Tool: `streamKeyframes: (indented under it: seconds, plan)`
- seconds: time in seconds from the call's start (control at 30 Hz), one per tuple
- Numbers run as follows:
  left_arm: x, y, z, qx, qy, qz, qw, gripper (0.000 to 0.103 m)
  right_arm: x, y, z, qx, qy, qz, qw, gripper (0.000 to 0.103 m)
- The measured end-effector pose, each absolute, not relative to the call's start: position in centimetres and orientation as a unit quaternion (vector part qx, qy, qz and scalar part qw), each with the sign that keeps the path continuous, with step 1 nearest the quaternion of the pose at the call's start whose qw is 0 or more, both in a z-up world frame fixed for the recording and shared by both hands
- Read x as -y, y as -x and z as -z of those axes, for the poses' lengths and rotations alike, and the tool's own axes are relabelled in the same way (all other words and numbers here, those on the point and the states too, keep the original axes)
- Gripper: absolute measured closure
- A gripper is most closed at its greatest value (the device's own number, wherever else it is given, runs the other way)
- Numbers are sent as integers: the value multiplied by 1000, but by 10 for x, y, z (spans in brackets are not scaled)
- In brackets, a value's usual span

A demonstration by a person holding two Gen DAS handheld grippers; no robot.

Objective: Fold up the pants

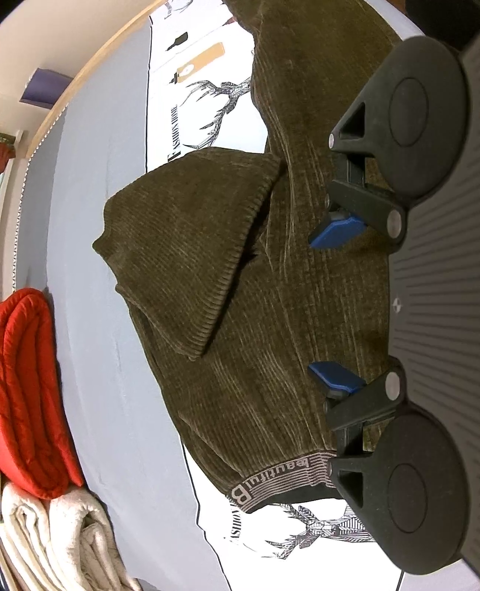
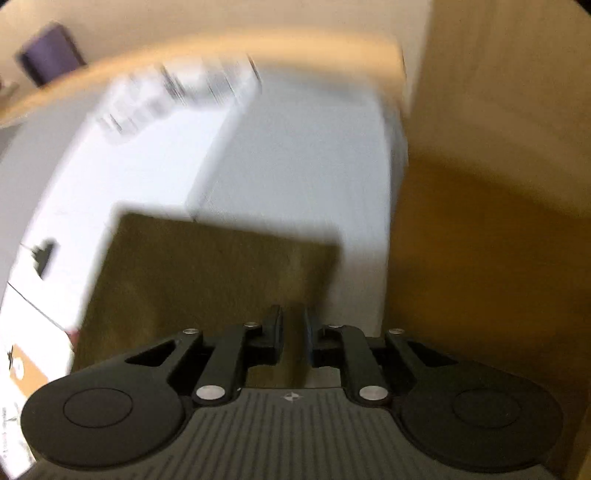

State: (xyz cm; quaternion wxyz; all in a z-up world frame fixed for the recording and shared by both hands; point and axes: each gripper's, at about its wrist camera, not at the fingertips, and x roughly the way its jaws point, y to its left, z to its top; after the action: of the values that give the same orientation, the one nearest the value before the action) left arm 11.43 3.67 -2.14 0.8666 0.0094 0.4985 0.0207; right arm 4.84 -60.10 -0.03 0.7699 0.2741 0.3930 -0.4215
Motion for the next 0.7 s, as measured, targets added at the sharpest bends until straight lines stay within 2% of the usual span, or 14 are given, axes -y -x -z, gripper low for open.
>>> streamKeyframes:
  seconds: [0.03,0.1,0.17,0.27,0.4,0.5,0.53,0.57,0.6,0.63,0.7]
  plan:
    - [-37,-115,22,-499,-10,-21,867,29,592,-53,-13,-367,-253,419,791,77]
    - [-37,-117,22,-499,-13,-20,866,29,574,-63,-28,-324,-240,385,830,72]
    - [-36,-119,24,-501,-18,-19,865,29,560,-86,-21,-334,-258,288,859,64]
    - [-36,-120,28,-506,-24,-22,862,28,541,-126,15,-400,-304,167,848,62]
    - [-38,-121,31,-510,-24,-24,860,28,533,-166,57,-452,-318,179,814,60]
    - [-42,-124,32,-511,-26,-28,859,28,515,-179,72,-472,-278,208,811,61]
    - [-43,-125,32,-511,-24,-31,859,28,512,-182,71,-470,-256,222,815,64]
    - [-45,-127,32,-511,-23,-33,859,28,509,-186,70,-474,-236,235,815,80]
    - [-47,-128,32,-510,-21,-35,859,28,508,-190,69,-474,-224,246,815,89]
    - [-48,-129,32,-510,-20,-37,859,27,511,-190,71,-471,-225,252,815,95]
    - [-51,-130,33,-513,-20,-40,857,27,521,-197,71,-455,-242,264,815,98]
